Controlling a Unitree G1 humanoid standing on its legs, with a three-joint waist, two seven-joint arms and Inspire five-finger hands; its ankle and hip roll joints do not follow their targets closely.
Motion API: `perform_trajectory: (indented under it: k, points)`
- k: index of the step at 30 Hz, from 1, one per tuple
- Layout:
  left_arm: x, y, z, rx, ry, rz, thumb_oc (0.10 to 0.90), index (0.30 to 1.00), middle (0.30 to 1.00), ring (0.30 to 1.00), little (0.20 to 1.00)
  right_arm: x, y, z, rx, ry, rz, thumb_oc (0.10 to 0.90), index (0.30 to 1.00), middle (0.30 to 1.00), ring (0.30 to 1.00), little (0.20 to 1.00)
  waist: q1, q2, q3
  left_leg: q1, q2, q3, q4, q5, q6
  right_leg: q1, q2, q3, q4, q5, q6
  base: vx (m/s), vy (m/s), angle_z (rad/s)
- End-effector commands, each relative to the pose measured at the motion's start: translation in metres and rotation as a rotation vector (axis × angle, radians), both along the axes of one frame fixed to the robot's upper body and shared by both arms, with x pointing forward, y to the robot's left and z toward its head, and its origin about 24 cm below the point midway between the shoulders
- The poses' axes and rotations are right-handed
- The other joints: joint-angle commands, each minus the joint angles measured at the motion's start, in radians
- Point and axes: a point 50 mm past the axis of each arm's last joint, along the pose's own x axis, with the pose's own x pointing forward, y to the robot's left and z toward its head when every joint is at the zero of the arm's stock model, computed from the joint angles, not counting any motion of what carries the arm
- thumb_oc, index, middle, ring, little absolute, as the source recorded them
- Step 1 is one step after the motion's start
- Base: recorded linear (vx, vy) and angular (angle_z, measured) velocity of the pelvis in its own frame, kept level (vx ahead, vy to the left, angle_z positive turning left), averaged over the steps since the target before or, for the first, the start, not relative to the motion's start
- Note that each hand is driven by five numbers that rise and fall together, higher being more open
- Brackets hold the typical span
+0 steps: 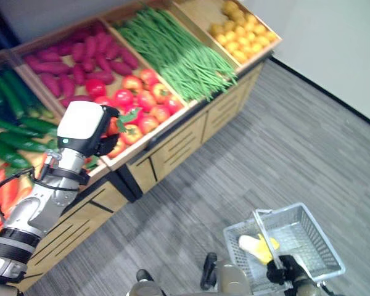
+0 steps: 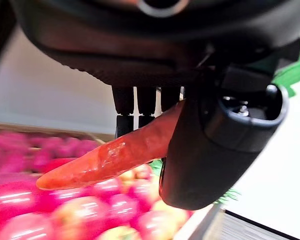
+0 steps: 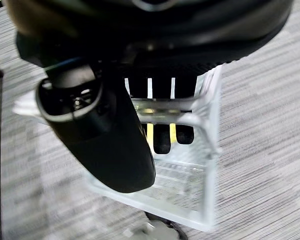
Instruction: Get the vegetables into the basket
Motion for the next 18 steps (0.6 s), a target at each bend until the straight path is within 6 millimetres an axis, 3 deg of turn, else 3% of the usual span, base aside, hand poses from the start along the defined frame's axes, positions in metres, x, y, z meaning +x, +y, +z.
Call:
perform_trajectory:
  k: [1, 4, 11, 14, 15, 16, 17, 18]
  points:
    - [0.0, -0.018, 0.066, -0.012, -0.292, -0.115, 0.4, 0.3, 0.3, 0.3, 0.3, -0.006, -0.008, 0.002, -0.041, 0.002, 0.026, 0.4, 0.3, 0.3, 0.3, 0.3, -0.014, 0.005, -0.073, -0.022, -0.044, 0.007, -0.038, 0.017, -0.002, 0.051, -0.092, 0.013, -0.063, 0.085, 0.144, 0.03, -0.215, -0.87]
    - [0.004, -0.023, 0.062, -0.047, -0.283, -0.127, 0.4, 0.3, 0.3, 0.3, 0.3, -0.011, -0.011, 0.002, -0.044, 0.005, 0.012, 0.4, 0.3, 0.3, 0.3, 0.3, -0.027, 0.009, -0.075, -0.031, -0.003, 0.022, -0.012, 0.048, -0.039, 0.081, -0.052, 0.002, -0.12, 0.056, 0.13, 0.04, -0.245, -0.65]
    - [0.013, -0.04, 0.053, -0.101, -0.252, -0.18, 0.4, 0.3, 0.3, 0.3, 0.3, -0.024, -0.026, 0.006, -0.064, 0.01, -0.06, 0.4, 0.3, 0.3, 0.3, 0.3, -0.067, 0.037, -0.069, -0.043, 0.078, 0.028, 0.05, 0.103, -0.097, 0.096, 0.003, 0.016, -0.11, 0.003, 0.087, 0.04, -0.209, -0.18]
    - [0.018, -0.046, 0.048, -0.147, -0.241, -0.191, 0.4, 0.3, 0.3, 0.3, 0.3, -0.026, -0.034, 0.009, -0.084, -0.002, -0.086, 0.4, 0.3, 0.3, 0.3, 0.3, -0.066, 0.038, -0.061, -0.085, 0.16, -0.016, 0.218, 0.178, -0.161, 0.128, 0.053, 0.052, -0.119, -0.029, 0.043, 0.12, -0.277, -0.1]
    - [0.019, -0.048, 0.046, -0.162, -0.24, -0.195, 0.4, 0.3, 0.3, 0.3, 0.3, -0.024, -0.036, 0.011, -0.092, -0.008, -0.088, 0.4, 0.3, 0.3, 0.3, 0.3, -0.052, 0.037, -0.05, -0.107, 0.169, -0.093, 0.283, 0.195, -0.171, 0.138, 0.075, 0.082, -0.123, -0.037, 0.027, 0.08, -0.162, -0.2]
    - [0.019, -0.049, 0.046, -0.163, -0.241, -0.196, 0.4, 0.3, 0.3, 0.3, 0.3, -0.024, -0.037, 0.011, -0.092, -0.009, -0.089, 0.4, 0.3, 0.3, 0.3, 0.3, -0.053, 0.04, -0.048, -0.113, 0.176, -0.099, 0.296, 0.193, -0.172, 0.139, 0.078, 0.08, -0.123, -0.039, 0.024, -0.04, -0.057, -0.7]
    - [0.017, -0.044, 0.037, -0.2, -0.226, -0.162, 0.4, 0.3, 0.3, 0.3, 0.3, -0.011, -0.041, 0.017, -0.112, -0.025, -0.061, 0.4, 0.3, 0.3, 0.3, 0.3, -0.002, 0.039, -0.036, -0.191, 0.069, -0.355, 0.308, 0.171, -0.104, 0.122, 0.083, 0.154, -0.139, -0.018, 0.014, -0.05, 0.03, -0.88]
    - [0.015, -0.041, 0.035, -0.206, -0.227, -0.151, 0.4, 0.3, 0.3, 0.3, 0.3, -0.009, -0.043, 0.018, -0.121, -0.023, -0.051, 0.4, 0.3, 0.3, 0.3, 0.3, 0.009, 0.035, -0.039, -0.225, 0.012, -0.453, 0.276, 0.128, -0.077, 0.12, 0.079, 0.19, -0.146, -0.011, 0.02, -0.05, 0.045, -1.08]
